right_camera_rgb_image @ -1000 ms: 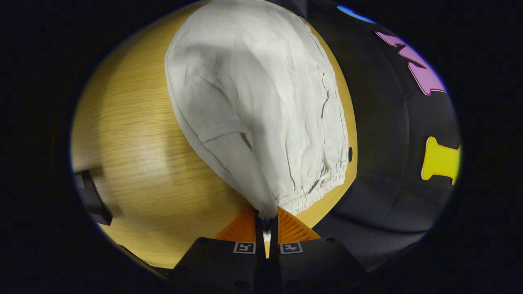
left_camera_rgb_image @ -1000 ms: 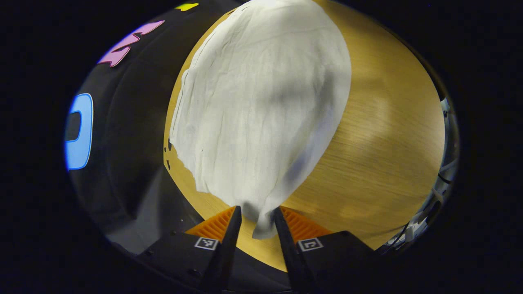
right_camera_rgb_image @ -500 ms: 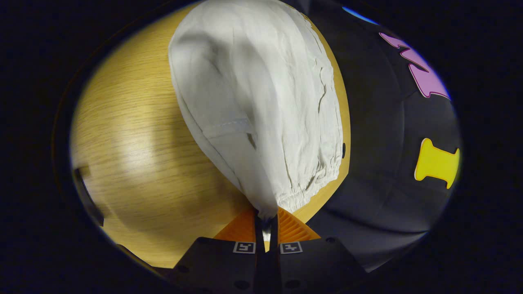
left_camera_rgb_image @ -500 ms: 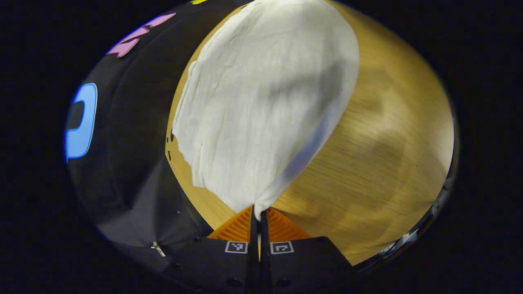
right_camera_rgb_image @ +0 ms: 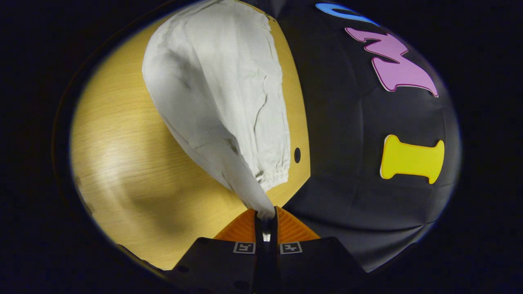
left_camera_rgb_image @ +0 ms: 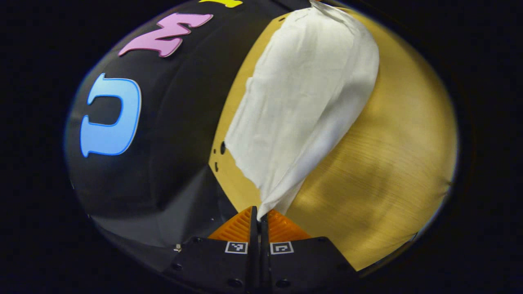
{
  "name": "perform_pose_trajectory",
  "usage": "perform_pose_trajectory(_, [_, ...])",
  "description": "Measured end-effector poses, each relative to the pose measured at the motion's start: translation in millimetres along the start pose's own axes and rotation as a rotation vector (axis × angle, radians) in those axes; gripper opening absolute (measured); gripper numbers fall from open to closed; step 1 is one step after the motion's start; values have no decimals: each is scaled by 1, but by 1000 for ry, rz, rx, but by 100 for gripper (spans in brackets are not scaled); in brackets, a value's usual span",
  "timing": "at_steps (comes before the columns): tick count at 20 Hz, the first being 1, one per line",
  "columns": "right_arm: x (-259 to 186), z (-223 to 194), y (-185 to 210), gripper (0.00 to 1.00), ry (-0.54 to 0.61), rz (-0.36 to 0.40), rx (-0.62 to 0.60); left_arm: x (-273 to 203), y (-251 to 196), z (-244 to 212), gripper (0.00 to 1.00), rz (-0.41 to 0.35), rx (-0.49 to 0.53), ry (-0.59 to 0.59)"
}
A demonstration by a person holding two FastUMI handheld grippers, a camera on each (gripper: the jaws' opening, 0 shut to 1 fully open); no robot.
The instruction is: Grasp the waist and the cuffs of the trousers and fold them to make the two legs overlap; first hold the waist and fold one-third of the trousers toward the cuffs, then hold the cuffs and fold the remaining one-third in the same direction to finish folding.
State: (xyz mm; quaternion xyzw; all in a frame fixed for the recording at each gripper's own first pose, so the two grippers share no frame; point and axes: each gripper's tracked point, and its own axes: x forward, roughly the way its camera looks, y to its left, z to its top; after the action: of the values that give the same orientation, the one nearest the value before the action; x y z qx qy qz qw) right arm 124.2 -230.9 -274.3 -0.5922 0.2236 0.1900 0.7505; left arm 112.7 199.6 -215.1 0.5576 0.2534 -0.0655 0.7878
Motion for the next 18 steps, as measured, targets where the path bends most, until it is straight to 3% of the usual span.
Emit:
perform_pose_trajectory(5, [24, 27, -65, 7, -21, -123, 117, 23, 68, 17, 6, 105, 4, -27])
perform_pose_trajectory(7, [39, 36, -85, 6, -19, -160, 168, 37, 88, 24, 5, 137, -42, -29])
perform_pose_trajectory(12, [75, 45, -123, 7, 3, -217, 201, 80, 138, 51, 5, 203, -70, -48])
perform_pose_trajectory(18, [132, 40, -115, 7, 79, -159, 390, 152, 149, 70, 6, 157, -209, -12])
